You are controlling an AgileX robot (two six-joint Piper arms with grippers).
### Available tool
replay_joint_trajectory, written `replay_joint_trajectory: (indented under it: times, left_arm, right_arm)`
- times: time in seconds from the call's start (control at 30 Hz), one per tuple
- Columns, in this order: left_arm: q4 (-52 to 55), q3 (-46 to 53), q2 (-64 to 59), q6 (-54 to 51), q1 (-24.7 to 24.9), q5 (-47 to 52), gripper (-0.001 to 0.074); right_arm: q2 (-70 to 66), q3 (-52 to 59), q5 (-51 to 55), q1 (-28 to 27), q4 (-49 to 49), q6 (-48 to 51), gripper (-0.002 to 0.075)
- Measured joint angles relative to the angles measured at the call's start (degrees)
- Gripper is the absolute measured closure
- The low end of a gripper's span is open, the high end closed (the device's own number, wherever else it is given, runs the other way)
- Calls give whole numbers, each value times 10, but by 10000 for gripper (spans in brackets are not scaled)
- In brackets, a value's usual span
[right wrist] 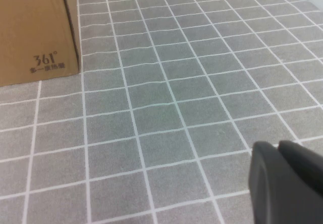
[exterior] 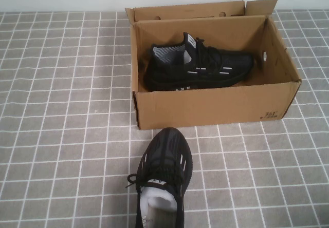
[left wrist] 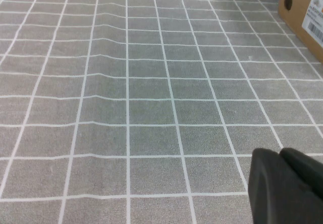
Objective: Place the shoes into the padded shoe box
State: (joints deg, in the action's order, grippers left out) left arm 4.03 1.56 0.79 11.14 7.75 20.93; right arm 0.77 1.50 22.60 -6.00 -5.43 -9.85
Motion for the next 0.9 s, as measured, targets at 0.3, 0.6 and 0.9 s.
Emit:
replay_joint_trajectory:
  times: [0.3,0.6,0.9]
  left_arm:
    - [0,0,0,0,0,0,739]
    - [0,0,0,0,0,5,739]
    - [-5,0,0,0,0,-22,739]
  right_arm:
    - [0,0,0,0,0,0,734]
    - [0,0,0,0,0,0,734]
    - [0,0,0,0,0,0,734]
